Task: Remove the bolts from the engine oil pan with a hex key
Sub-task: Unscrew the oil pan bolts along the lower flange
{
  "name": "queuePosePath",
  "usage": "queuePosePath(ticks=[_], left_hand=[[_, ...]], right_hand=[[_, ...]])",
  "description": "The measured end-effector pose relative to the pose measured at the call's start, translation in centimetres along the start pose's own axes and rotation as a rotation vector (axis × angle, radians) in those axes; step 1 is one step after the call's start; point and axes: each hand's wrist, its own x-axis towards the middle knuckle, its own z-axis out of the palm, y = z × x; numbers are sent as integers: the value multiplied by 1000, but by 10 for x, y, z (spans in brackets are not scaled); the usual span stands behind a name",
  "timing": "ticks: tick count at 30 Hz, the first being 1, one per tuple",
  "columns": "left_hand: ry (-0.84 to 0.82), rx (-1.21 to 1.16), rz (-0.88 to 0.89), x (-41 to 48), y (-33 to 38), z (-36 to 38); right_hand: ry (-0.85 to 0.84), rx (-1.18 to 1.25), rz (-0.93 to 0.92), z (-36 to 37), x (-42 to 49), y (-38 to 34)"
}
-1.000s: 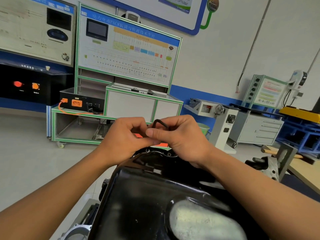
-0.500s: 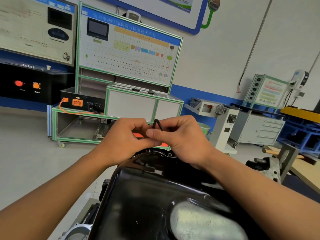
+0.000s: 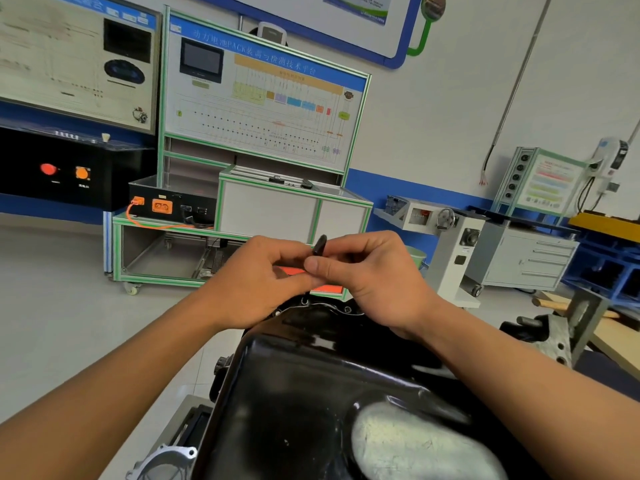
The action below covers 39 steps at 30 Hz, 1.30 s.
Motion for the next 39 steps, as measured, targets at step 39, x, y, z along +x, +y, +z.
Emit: queuePosePath(ticks=[39], left_hand=[[-36, -48, -13, -1, -7, 2]], right_hand=[[1, 21, -3, 0, 0, 2]])
